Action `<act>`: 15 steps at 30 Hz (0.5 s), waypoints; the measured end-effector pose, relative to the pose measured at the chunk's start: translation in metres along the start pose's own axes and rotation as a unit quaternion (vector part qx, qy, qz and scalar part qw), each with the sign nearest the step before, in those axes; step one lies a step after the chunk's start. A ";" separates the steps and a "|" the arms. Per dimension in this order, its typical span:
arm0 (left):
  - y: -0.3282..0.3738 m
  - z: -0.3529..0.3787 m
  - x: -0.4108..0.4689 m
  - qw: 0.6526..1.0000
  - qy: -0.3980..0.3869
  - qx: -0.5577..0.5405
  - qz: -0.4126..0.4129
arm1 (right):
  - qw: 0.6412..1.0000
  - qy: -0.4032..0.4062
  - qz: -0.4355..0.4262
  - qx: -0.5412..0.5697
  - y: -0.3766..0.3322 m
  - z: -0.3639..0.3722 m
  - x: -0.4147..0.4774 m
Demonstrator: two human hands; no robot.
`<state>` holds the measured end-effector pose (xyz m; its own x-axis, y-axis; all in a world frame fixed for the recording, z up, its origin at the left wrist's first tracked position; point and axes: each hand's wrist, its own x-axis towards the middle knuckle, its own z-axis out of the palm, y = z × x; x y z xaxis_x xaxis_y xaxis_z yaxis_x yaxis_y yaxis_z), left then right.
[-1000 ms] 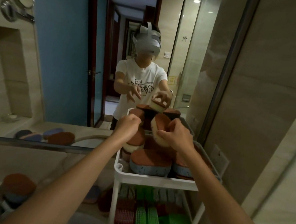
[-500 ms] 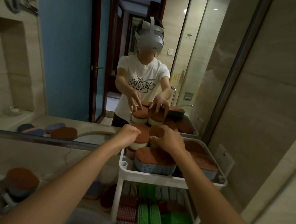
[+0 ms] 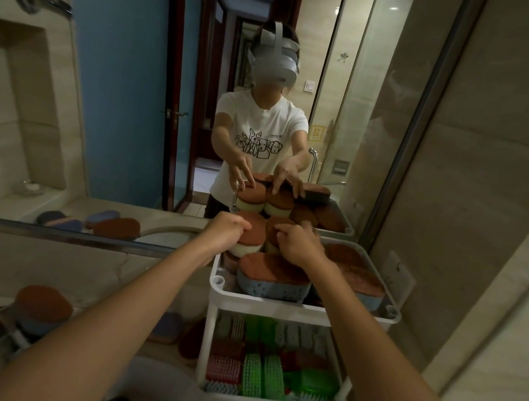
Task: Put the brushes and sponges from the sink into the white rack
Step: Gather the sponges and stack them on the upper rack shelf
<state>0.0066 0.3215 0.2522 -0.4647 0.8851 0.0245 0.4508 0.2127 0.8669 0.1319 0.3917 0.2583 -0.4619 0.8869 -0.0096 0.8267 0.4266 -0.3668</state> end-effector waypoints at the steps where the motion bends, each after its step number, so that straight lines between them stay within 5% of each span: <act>1: -0.001 -0.001 0.000 0.999 0.031 0.014 0.000 | 0.999 0.030 -0.012 0.012 -0.001 0.000 -0.004; 7: 0.002 -0.021 -0.017 0.982 0.185 0.034 0.028 | 0.965 0.199 -0.134 0.107 -0.019 0.006 -0.025; 15: -0.076 -0.082 -0.098 0.943 0.322 -0.081 -0.033 | 0.876 0.125 -0.235 0.401 -0.109 0.076 -0.105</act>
<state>-0.0449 0.1843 0.2245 -0.8779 0.4255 0.2198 0.3064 0.1464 0.9406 0.0662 0.2386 0.2282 -0.5240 0.6999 0.4854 0.0250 0.5823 -0.8126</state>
